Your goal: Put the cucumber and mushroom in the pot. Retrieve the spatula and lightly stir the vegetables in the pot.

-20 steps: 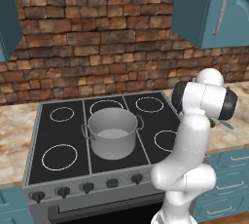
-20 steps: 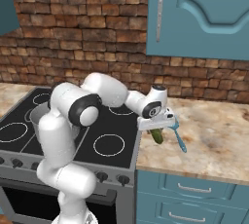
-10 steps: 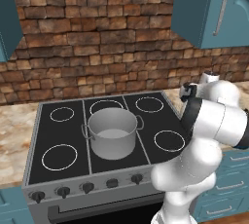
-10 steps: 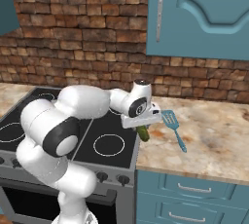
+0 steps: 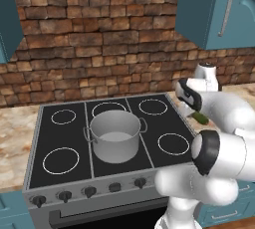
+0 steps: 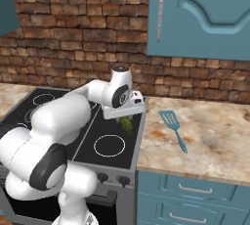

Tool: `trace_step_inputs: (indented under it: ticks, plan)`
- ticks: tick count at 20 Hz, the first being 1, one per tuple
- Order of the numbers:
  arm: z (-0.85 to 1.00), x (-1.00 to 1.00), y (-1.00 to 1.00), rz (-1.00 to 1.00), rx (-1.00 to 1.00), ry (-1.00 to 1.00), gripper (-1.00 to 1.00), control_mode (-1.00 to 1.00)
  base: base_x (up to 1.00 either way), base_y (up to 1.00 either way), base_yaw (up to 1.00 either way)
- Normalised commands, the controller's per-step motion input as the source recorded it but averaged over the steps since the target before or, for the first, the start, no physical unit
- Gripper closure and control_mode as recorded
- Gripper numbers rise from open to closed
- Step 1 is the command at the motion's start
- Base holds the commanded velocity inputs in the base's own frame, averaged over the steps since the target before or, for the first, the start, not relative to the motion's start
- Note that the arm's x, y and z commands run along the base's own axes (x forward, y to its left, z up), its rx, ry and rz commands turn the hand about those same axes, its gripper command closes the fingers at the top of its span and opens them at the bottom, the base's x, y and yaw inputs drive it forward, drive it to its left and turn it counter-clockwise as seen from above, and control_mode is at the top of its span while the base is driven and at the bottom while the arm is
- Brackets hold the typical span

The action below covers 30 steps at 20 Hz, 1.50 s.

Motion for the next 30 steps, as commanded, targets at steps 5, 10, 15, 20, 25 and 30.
trace_step_inputs:
  ticks: [5, 10, 15, 20, 25, 30]
  plan:
    - [0.5, 0.0, 0.88, -0.15, 0.0, -0.01, 1.0, -1.0, 0.0, 0.0, 0.0]
    - [0.27, 0.01, 0.83, -0.13, 0.0, 0.01, 1.0, -1.0, 0.0, 0.0, 0.0]
    - [0.05, 0.05, 0.84, -0.1, 0.0, 0.0, 1.0, -1.0, 0.0, 0.0, 0.0]
    - [0.1, 0.1, 0.83, -0.05, 0.01, -0.01, 1.0, -1.0, 0.0, 0.0, 0.0]
    - [0.13, 0.1, 0.78, -0.02, 0.02, 0.0, 1.0, -1.0, 0.0, 0.0, 0.0]
    - [0.0, 0.16, 0.62, -0.02, 0.1, 0.0, 1.0, -1.0, 0.0, 0.0, 0.0]
